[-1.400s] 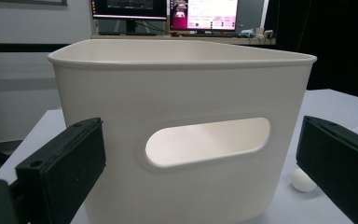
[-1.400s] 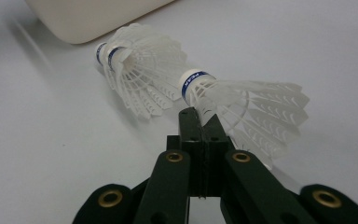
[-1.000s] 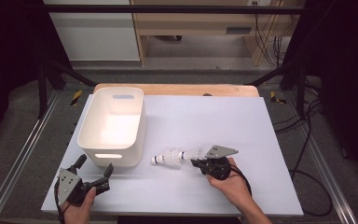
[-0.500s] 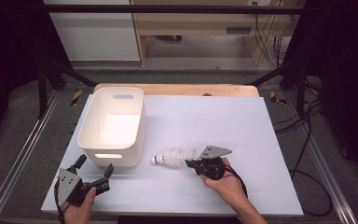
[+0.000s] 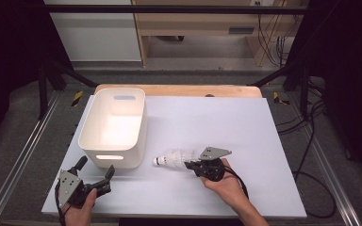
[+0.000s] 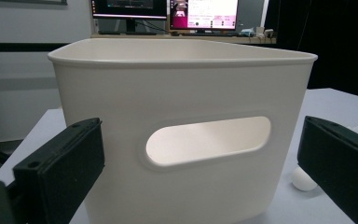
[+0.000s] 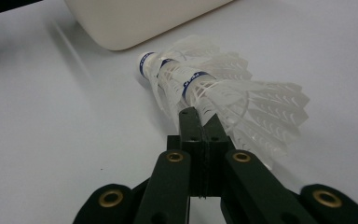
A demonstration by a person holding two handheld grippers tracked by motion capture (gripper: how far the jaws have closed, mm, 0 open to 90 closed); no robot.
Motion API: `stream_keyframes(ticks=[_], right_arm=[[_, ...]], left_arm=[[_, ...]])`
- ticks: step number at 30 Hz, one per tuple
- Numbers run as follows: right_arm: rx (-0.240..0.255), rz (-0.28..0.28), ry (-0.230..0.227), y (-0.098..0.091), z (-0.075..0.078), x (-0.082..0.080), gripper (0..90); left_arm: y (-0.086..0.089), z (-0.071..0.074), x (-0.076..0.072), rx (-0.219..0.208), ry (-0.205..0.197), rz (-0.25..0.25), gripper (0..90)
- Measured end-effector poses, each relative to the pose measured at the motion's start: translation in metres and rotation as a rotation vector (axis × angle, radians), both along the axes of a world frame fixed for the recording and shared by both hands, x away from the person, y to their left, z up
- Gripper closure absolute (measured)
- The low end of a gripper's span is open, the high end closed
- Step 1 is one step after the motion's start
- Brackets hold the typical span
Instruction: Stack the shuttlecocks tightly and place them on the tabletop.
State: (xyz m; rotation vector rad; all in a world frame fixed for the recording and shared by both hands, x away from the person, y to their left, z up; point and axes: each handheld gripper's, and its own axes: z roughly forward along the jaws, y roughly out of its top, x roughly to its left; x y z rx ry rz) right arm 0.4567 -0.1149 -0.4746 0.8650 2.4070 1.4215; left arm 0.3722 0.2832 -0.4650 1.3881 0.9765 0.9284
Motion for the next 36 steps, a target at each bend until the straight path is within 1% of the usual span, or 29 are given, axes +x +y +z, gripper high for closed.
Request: stream_keyframes(ticks=[18, 36], right_arm=[[0.001, 0.038, 0.006, 0.011, -0.003, -0.001, 90.0], [-0.015, 0.041, 0.008, 0.011, -0.005, 0.000, 90.0]], left_arm=[[0.000, 0.000, 0.000, -0.002, -0.001, -0.002, 0.6], [0.000, 0.000, 0.000, -0.002, -0.001, -0.003, 0.5]])
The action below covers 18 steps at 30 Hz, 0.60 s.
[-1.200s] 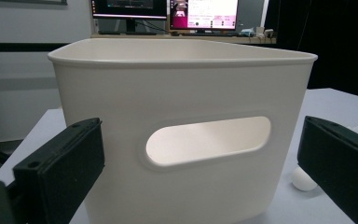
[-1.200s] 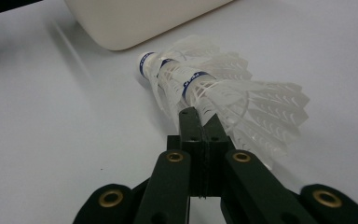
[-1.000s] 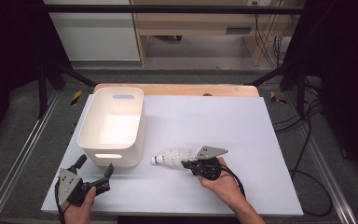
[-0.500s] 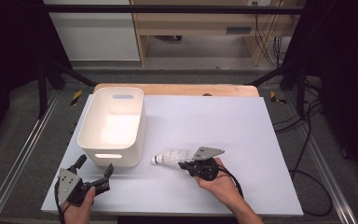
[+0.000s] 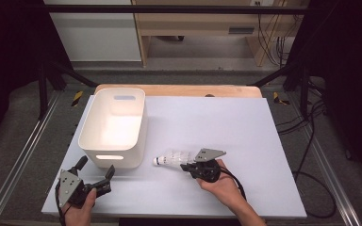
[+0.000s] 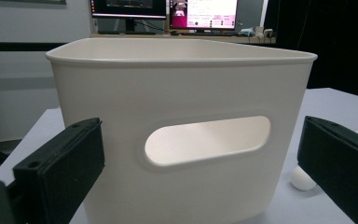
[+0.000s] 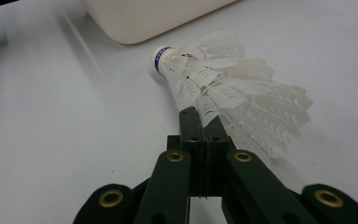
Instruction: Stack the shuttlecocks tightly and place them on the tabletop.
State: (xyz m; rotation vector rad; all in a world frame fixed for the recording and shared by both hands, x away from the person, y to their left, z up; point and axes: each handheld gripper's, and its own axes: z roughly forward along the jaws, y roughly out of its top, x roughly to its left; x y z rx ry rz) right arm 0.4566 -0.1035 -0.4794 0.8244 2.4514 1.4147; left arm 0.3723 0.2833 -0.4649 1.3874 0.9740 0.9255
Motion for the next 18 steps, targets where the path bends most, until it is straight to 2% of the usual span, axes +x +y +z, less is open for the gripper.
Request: stream_keyframes(ticks=[18], right_arm=[[-0.032, 0.007, -0.014, 0.0012, -0.0012, -0.0011, 89.7]], left_arm=[[0.0001, 0.0000, 0.0001, -0.001, 0.001, 0.000, 0.6]])
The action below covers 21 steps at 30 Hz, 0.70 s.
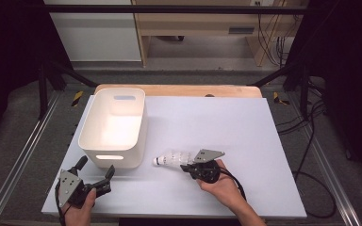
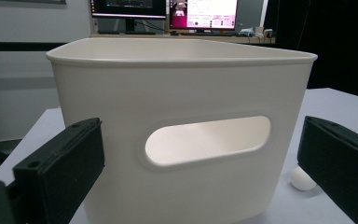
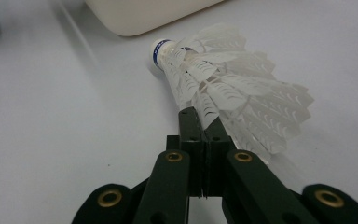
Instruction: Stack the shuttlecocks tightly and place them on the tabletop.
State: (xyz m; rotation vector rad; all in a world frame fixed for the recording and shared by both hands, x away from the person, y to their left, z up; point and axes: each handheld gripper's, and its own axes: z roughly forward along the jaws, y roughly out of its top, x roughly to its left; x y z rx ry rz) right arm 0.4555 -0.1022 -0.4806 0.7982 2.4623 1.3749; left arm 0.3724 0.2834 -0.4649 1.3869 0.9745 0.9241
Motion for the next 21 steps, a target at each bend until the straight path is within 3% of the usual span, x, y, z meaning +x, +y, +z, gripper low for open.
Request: stream_keyframes(ticks=[11, 21], right_arm=[[-0.011, 0.003, 0.003, 0.0008, -0.0012, -0.0004, 87.8], [-0.010, -0.017, 0.017, -0.0003, -0.0010, -0.0014, 78.2]], left_arm=[[0.0002, 0.0001, -0.0001, -0.001, -0.001, 0.001, 0.5], [0.0002, 0.0001, -0.0001, -0.001, -0.001, 0.001, 0.5]])
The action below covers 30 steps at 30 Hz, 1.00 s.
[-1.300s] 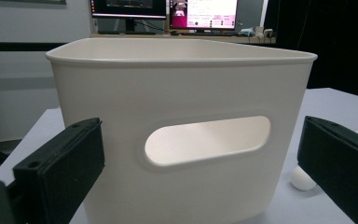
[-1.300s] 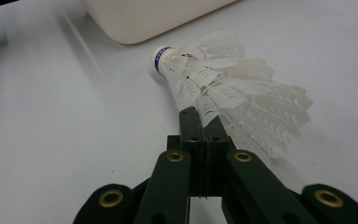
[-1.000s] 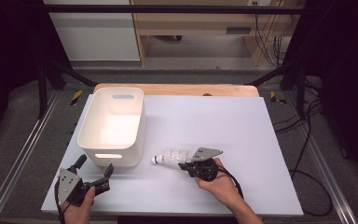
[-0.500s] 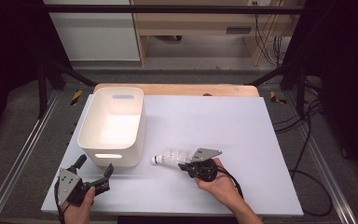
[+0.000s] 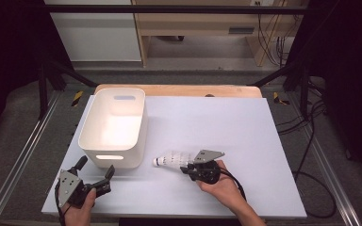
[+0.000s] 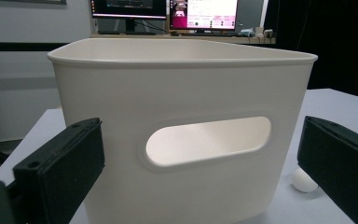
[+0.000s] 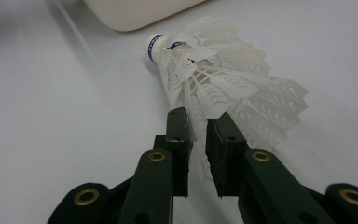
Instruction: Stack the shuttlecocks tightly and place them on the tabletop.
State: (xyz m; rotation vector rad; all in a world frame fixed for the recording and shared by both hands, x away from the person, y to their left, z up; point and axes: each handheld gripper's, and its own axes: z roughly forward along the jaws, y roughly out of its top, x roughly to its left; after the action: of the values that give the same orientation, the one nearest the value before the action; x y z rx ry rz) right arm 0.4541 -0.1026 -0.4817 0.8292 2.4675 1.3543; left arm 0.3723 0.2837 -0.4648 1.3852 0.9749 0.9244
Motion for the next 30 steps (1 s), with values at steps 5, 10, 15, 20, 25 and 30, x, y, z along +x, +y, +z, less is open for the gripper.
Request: stream_keyframes(ticks=[5, 10, 15, 20, 25, 30], right_arm=[[-0.004, 0.003, 0.009, -0.0016, 0.0001, -0.0018, 75.7], [-0.007, 0.005, 0.014, -0.0031, -0.0002, -0.0047, 70.6], [-0.013, 0.005, 0.007, -0.0046, 0.0004, -0.0065, 66.8], [-0.017, -0.006, 0.010, -0.0047, 0.0004, -0.0068, 62.1], [-0.019, -0.010, 0.011, -0.0043, -0.0001, -0.0062, 60.6], [-0.024, -0.015, 0.014, -0.0044, -0.0002, -0.0061, 58.2]], left_arm=[[0.0002, 0.0001, -0.0001, 0.000, 0.000, 0.001, 0.6], [0.0000, 0.0000, 0.0000, 0.000, 0.000, 0.001, 0.6], [0.0001, 0.0000, 0.0000, 0.000, 0.000, 0.001, 0.6], [-0.0001, 0.0001, 0.0000, 0.002, 0.001, 0.001, 0.6], [0.0003, 0.0000, 0.0001, 0.000, 0.001, 0.002, 0.5], [0.0001, 0.0001, 0.0001, 0.001, 0.000, 0.001, 0.6]])
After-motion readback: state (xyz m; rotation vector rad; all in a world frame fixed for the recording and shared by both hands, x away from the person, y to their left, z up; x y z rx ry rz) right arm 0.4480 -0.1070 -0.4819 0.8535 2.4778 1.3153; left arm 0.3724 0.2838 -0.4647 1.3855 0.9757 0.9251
